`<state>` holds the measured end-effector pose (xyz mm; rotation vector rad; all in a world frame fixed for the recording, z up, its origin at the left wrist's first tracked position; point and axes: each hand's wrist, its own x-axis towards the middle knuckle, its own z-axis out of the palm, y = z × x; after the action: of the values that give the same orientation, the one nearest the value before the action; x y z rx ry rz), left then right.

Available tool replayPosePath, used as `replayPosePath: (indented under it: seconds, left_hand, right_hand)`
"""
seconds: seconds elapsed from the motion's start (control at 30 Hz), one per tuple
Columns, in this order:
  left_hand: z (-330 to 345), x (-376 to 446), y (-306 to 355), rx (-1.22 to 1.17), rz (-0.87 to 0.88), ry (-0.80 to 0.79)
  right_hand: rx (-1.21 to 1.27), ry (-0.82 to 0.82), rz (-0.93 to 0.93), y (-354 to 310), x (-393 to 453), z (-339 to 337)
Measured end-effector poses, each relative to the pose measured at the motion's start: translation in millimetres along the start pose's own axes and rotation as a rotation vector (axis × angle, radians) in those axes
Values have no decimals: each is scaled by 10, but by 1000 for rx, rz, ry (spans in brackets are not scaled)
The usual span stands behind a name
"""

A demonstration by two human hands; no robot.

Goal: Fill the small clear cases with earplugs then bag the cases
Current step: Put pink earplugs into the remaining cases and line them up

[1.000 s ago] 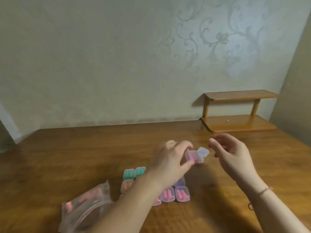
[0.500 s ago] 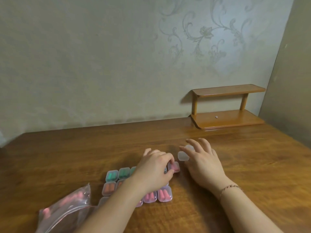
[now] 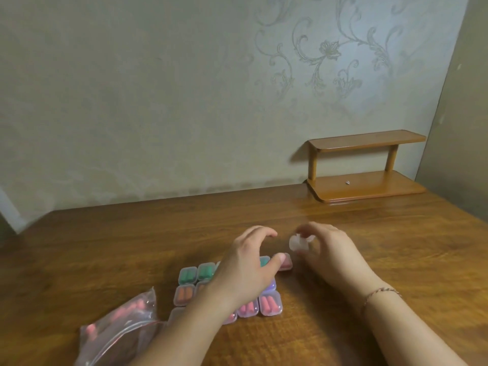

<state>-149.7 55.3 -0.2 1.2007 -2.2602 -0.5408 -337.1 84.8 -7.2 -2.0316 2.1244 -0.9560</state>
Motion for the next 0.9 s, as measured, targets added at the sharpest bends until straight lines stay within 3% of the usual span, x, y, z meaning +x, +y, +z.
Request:
replayPosePath:
  seconds: [0.1,0.27,0.4,0.7,0.9]
  left_hand:
    - [-177,-155,49,-364,-73,17]
    - [-494,-437,108,-930,-2,158]
    - [-795,-613,-5,-1316,34,245]
    - [-1361,-887,-602,-1411,32,420]
    - [-1414,-973,-964,-1454,-16,459]
  right_hand:
    - [269,99,-108,-198,-115,-91]
    - [510,324,-399,-817,-311,-144]
    - [751,307,-501,-1222,-301,-175]
    - [383,460,-797,-2026,6,342]
    - [301,462,-825,-2239,95,751]
